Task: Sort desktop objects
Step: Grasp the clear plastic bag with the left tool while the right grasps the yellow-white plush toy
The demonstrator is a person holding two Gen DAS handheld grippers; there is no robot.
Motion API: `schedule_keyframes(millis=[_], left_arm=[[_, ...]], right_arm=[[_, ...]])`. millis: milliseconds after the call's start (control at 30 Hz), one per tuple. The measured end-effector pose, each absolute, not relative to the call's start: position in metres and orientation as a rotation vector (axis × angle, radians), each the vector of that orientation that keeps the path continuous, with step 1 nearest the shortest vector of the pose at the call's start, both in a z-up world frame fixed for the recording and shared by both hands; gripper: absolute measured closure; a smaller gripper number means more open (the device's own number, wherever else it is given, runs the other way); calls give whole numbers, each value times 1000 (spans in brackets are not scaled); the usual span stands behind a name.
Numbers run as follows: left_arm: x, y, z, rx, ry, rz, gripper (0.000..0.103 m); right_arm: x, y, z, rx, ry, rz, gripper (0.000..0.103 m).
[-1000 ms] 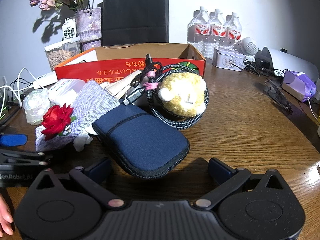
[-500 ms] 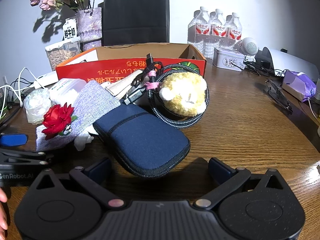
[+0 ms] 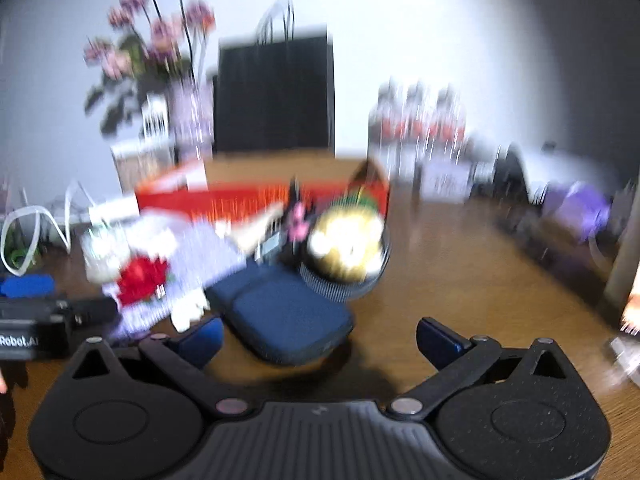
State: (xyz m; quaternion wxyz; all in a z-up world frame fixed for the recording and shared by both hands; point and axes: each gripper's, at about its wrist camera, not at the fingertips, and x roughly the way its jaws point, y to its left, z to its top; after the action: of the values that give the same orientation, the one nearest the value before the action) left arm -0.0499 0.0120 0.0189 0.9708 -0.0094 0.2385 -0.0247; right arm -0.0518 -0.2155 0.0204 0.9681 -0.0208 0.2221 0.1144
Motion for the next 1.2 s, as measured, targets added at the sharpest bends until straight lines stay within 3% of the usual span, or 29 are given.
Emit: schedule_keyframes(millis=[167,333,567,633,667,733,767,800,833,867,1200], left_arm=[[-46,10,24,-19,557,-80,0],[-35,21,29,-25,552,-14,0],[12,59,39,-2,518,35,0],[26,59,36,30,537,1,1],[30,58,34,45,541,-7,4],[36,58,30,45,550,-8,21],[38,59,29,28,558,-18,37],[39,61,27,5,570,-33,59],[40,62,26,-10,582,-39,63],[39,63,26,-18,591,-40,63],[-13,52,67,-22,463,-66,67]], right_arm=[[-43,-222,26,-31,582,319,0],[-36,-222,42,-62,445,278,0],[23,-219,51,-59,433,230,2],[41,-216,50,-68,448,198,20],[48,-213,48,-73,457,197,23],[60,-211,43,-81,487,200,25],[64,-210,40,-82,504,199,25],[67,-209,37,-79,522,195,33],[69,-208,33,-73,544,194,53],[70,-210,31,-51,562,206,56],[-3,-241,72,23,438,242,61]])
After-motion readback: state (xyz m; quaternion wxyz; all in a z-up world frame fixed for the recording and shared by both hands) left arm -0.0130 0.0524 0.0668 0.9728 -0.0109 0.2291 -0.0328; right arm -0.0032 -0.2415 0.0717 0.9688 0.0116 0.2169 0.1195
